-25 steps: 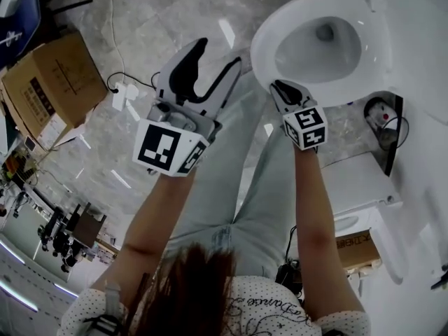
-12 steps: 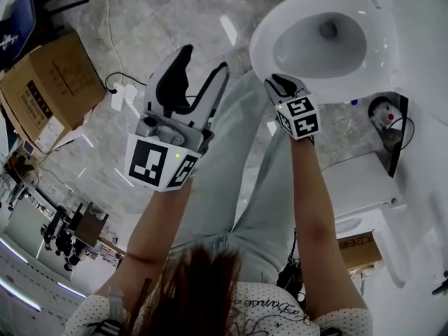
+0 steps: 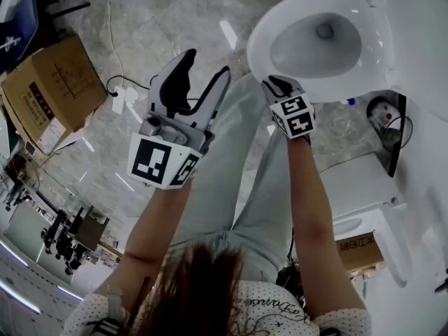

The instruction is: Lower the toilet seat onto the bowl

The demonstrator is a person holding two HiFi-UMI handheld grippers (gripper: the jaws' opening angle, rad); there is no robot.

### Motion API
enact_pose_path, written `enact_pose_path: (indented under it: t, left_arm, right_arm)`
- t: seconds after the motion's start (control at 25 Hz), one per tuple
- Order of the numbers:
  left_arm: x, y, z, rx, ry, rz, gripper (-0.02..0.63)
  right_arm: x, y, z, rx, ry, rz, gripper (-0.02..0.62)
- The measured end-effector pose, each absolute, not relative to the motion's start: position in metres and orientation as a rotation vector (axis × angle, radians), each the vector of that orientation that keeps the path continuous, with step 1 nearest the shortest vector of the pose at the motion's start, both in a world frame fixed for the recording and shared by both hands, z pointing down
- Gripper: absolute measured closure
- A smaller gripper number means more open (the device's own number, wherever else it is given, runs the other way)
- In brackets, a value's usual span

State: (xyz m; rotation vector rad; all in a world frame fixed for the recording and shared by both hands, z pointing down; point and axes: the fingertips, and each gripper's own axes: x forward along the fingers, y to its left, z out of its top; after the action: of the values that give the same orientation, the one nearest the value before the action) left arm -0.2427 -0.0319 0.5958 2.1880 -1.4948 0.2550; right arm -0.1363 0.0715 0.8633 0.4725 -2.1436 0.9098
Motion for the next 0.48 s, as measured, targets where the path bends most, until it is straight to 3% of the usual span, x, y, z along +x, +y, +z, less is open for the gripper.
enact_pose_path:
  t: [0.48]
  left_arm:
    - [-0.228, -0.048, 0.529, 2.285, -1.452, 0.224, 0.374]
  right_arm:
    - [-0.101, 0.026, 0.746, 0.770, -2.293, 0.981, 0.558]
